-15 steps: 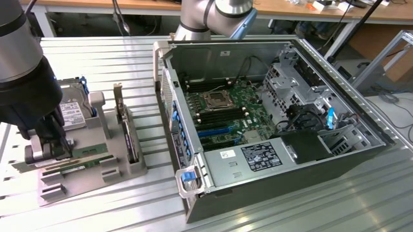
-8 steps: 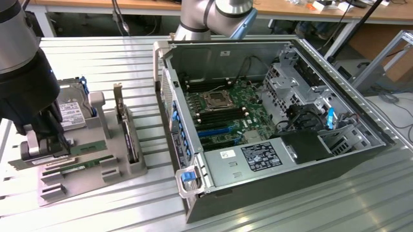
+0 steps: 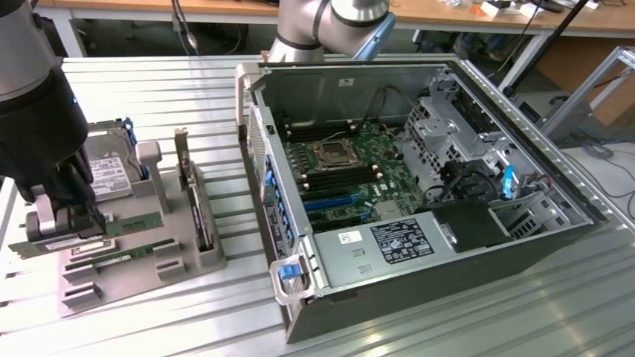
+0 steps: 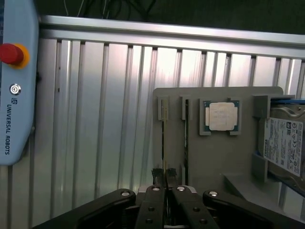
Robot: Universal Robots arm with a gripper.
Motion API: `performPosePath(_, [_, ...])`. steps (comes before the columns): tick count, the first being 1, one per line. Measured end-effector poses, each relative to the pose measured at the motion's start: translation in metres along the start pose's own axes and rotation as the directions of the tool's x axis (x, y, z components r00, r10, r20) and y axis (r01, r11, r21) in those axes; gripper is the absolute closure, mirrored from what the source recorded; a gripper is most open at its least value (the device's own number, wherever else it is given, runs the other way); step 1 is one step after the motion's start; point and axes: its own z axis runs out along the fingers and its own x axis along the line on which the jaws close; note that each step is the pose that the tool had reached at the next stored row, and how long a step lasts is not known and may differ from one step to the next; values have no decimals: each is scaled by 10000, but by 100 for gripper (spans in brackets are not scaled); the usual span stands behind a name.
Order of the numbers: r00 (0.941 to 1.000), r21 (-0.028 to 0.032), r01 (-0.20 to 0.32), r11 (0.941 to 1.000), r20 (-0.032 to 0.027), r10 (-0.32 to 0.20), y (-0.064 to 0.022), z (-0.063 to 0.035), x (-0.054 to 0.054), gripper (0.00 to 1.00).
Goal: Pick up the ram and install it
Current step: 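Pick up the ram and move it above insertion slot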
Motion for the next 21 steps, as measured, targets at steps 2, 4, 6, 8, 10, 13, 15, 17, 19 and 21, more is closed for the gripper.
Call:
performPosePath(2, [10000, 0, 0, 10000, 0, 0, 0, -21, 1, 88])
performPosePath(4, [10000, 0, 0, 10000, 1, 0, 0, -50, 2, 88])
performPosePath(6, [10000, 0, 0, 10000, 0, 0, -1, -67, 3, 88])
performPosePath(8, [10000, 0, 0, 10000, 1, 0, -1, -81, 4, 88])
performPosePath(10, [10000, 0, 0, 10000, 0, 0, -1, -102, 5, 88])
performPosePath(13, [10000, 0, 0, 10000, 1, 0, -1, -141, 7, 88])
performPosePath(15, [10000, 0, 0, 10000, 0, 0, -2, -171, 8, 88])
performPosePath(17, [10000, 0, 0, 10000, 0, 0, -2, -214, 10, 88])
performPosePath(19, [10000, 0, 0, 10000, 0, 0, -2, -243, 12, 88])
performPosePath(21, [10000, -1, 0, 10000, 0, 0, -3, -272, 13, 88])
